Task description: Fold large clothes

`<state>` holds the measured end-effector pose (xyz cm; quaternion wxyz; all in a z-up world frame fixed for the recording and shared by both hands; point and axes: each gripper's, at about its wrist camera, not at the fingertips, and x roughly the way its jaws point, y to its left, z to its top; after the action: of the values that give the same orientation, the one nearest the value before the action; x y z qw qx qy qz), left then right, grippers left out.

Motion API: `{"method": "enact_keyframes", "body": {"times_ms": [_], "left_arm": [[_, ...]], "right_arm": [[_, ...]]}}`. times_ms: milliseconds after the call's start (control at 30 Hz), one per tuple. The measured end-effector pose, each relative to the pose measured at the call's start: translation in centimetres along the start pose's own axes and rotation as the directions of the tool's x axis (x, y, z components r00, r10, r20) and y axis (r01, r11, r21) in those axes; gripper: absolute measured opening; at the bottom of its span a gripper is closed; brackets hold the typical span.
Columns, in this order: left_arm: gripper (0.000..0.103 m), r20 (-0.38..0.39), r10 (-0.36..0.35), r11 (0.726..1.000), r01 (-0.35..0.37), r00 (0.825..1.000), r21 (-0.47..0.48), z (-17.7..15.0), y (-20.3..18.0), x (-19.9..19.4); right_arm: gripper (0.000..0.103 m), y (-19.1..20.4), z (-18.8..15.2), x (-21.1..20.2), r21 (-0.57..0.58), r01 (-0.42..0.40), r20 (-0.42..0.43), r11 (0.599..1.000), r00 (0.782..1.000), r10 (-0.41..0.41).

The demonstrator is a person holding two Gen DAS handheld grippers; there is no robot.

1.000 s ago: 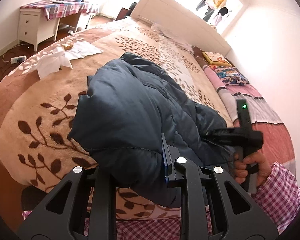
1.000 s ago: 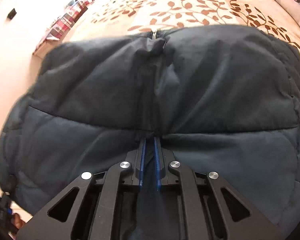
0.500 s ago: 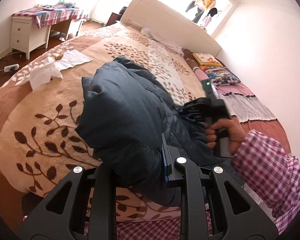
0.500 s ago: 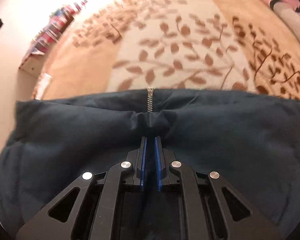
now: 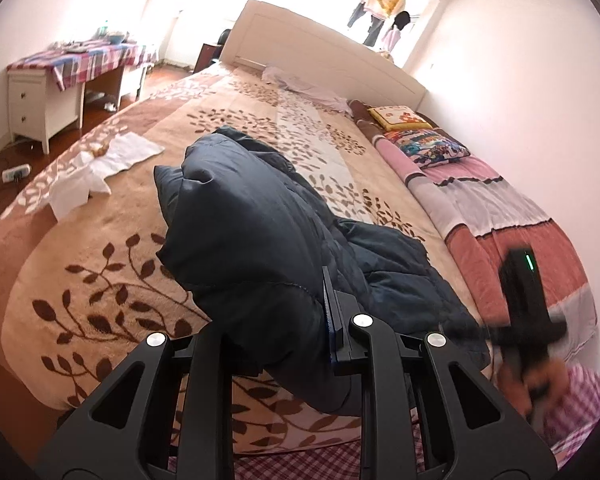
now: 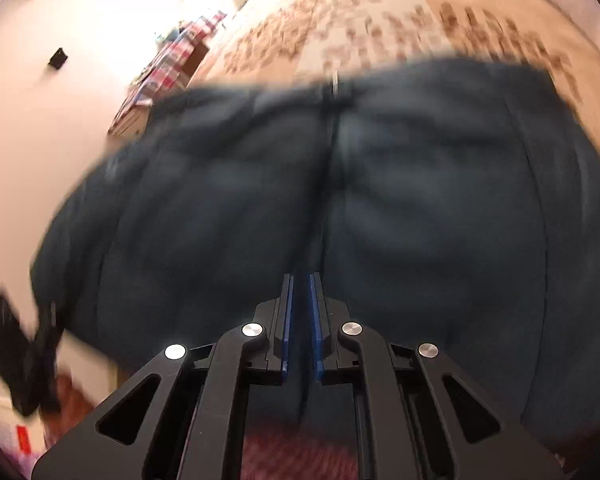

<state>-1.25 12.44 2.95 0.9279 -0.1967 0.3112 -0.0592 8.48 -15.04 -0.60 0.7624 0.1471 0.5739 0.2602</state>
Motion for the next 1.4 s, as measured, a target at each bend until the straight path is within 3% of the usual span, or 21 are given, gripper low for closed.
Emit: {"method": "enact_keyframes", "body": {"times_ms": [167, 400, 533, 633, 700, 767, 800, 900, 933, 1000, 1067, 1333, 1400], "left_arm": [[0.021, 0.009, -0.007, 0.999, 0.007, 1.0, 0.039, 0.3, -1.9, -0.5], [0.021, 0.003, -0.058, 0.978, 0.056, 0.998, 0.202, -0.1, -8.0, -0.8], [0.02, 0.02, -0.088, 0.959, 0.08, 0.996, 0.271, 0.1, -11.2, -1.0], [0.02, 0.014, -0.103, 0.944, 0.094, 0.995, 0.318, 0.0, -13.1, -1.0], [0.02, 0.01, -0.114, 0.924, 0.102, 0.993, 0.369, -0.4, -14.7, -0.8], [0.02, 0.002, -0.13, 0.907, 0.118, 0.991, 0.403, -0.7, -16.2, -0.5], [0.02, -0.004, -0.14, 0.899, 0.129, 0.99, 0.418, -0.9, -16.9, -0.4], [0.02, -0.028, -0.168, 0.874, 0.162, 0.985, 0.458, -1.5, -19.0, 0.3], [0.02, -0.043, -0.181, 0.861, 0.179, 0.983, 0.476, -1.8, -19.8, 0.7], [0.02, -0.071, -0.198, 0.839, 0.206, 0.978, 0.503, -2.5, -21.3, 1.5], [0.02, -0.105, -0.215, 0.82, 0.238, 0.971, 0.521, -3.3, -22.7, 2.5], [0.02, -0.326, -0.238, 0.714, 0.392, 0.915, 0.58, -9.2, -28.4, 8.9], [0.02, -0.372, -0.228, 0.709, 0.415, 0.9, 0.569, -10.6, -28.8, 10.2]], "right_arm": [[0.011, -0.8, -5.4, 1.5, 0.014, -0.016, -0.082, 1.0, 0.996, 0.017], [0.005, -1.7, -4.4, 6.4, 0.039, -0.034, -0.128, 0.999, 0.991, 0.039], [0.008, -1.9, -4.4, 5.5, 0.043, -0.054, -0.117, 0.998, 0.991, 0.058], [0.009, -3.0, -5.1, 0.8, 0.052, -0.129, -0.009, 0.99, 0.992, 0.129], [0.009, -5.1, -5.5, -3.8, 0.073, -0.118, 0.119, 0.99, 0.987, 0.108], [0.009, -8.3, -5.8, -7.2, 0.132, -0.096, 0.215, 0.987, 0.974, 0.066], [0.009, -11.2, -6.1, -8.9, 0.204, -0.055, 0.257, 0.978, 0.966, 0.001], [0.009, -17.0, -6.6, -10.0, 0.36, 0.025, 0.275, 0.933, 0.952, -0.131], [0.009, -18.8, -6.9, -9.5, 0.399, 0.019, 0.262, 0.917, 0.956, -0.134], [0.009, -20.5, -7.0, -7.7, 0.443, -0.05, 0.243, 0.895, 0.968, -0.067], [0.009, -20.6, -6.1, -5.4, 0.433, -0.101, 0.22, 0.896, 0.975, 0.004], [0.008, -21.2, -4.4, -3.4, 0.401, -0.171, 0.236, 0.9, 0.969, 0.079], [0.006, -22.0, -4.7, -3.7, 0.409, -0.194, 0.244, 0.892, 0.965, 0.098]]}}
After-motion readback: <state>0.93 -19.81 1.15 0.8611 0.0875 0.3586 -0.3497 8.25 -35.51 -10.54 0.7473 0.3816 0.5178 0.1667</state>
